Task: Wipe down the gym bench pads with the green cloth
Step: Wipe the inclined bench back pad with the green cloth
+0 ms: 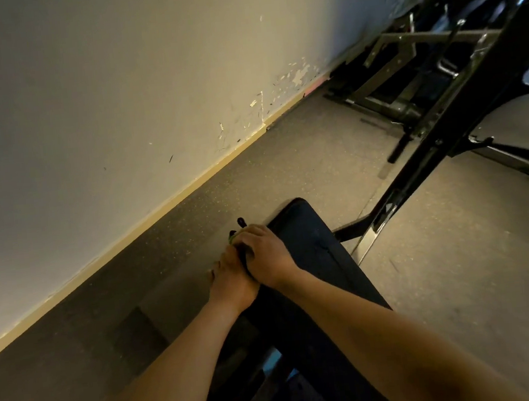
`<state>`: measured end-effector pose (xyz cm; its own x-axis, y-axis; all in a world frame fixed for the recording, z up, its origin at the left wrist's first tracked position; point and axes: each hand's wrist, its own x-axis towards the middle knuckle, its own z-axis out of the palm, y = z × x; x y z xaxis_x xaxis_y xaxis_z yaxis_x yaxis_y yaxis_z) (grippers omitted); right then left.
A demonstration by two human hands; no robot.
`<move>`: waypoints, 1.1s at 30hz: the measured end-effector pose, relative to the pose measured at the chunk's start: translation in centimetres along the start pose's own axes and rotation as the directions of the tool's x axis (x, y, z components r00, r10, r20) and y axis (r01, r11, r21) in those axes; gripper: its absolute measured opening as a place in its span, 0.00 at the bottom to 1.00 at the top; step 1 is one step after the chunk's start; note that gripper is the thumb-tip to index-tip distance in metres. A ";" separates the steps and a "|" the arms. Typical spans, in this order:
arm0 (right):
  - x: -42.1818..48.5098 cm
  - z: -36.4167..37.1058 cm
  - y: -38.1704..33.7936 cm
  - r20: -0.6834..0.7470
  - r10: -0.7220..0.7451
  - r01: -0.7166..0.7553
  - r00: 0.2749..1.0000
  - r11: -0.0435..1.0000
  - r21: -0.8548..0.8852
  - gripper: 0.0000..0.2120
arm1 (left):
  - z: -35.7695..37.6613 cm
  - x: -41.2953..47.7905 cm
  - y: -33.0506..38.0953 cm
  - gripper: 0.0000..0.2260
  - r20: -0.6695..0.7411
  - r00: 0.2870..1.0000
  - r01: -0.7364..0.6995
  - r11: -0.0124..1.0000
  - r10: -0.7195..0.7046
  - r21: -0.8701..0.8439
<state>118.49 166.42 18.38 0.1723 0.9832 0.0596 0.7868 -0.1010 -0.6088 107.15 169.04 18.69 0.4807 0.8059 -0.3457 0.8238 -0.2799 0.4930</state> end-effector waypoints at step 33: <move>7.6 -5.7 6.1 -0.169 0.408 -0.433 0.897 0.889 -0.152 0.17 | 1.2 1.0 -1.8 0.28 -0.020 0.998 -0.065 0.997 0.064 -0.049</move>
<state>127.97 172.37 19.60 0.5761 0.8151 -0.0613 0.7144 -0.5385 -0.4469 106.51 169.78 16.50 0.5266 0.7964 -0.2973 0.7750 -0.3061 0.5529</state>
